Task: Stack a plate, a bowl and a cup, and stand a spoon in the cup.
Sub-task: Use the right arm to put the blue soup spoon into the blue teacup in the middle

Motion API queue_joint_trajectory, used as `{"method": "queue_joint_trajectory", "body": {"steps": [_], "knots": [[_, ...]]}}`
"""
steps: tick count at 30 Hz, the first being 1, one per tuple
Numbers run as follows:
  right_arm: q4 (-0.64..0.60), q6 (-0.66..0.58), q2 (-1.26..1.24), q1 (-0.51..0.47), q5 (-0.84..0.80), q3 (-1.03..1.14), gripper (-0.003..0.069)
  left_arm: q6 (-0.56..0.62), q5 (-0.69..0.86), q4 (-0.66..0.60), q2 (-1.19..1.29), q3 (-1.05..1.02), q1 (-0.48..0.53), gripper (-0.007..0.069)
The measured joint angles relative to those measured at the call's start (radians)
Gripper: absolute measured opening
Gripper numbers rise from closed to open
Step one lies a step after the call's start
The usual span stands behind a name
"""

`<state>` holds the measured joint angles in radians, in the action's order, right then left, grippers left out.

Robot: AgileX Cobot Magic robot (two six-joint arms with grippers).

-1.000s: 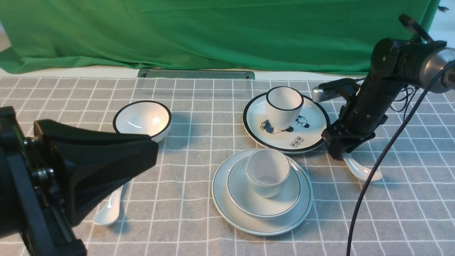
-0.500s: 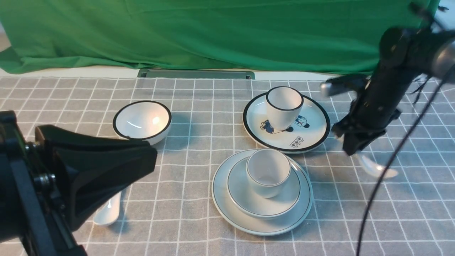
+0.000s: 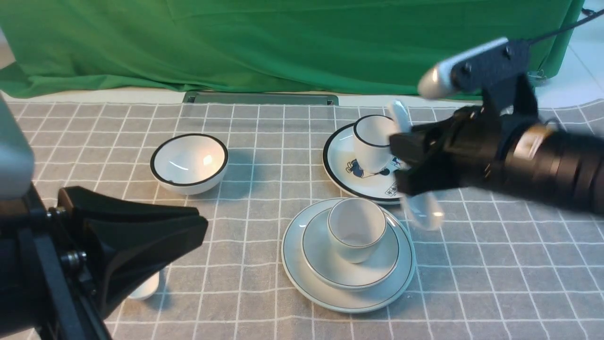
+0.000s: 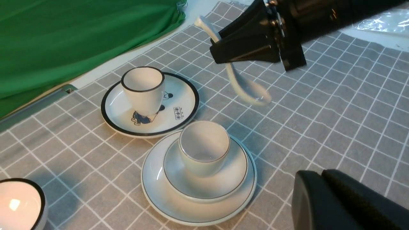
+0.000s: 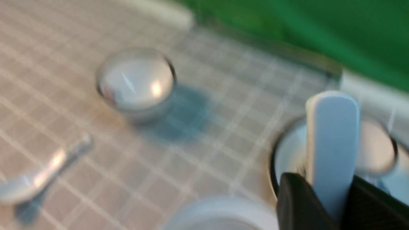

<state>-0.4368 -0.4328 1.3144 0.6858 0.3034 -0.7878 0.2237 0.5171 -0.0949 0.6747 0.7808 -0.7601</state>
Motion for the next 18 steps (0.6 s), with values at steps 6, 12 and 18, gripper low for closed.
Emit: {"method": "queue_joint_trajectory", "body": {"steps": [6,12,18], "knots": [[0.071,0.057,0.087,0.177,0.504,0.125,0.0165,0.01,-0.003,0.0,0.0,0.0,0.0,0.0009],[0.149,0.16,0.222,0.177,0.715,0.13,0.0165,0.011,-0.004,0.0,0.0,0.0,0.0,0.0009],[0.176,0.241,0.31,0.132,0.747,0.133,0.0165,0.011,-0.004,0.001,0.0,0.0,0.0,0.0009]]}}
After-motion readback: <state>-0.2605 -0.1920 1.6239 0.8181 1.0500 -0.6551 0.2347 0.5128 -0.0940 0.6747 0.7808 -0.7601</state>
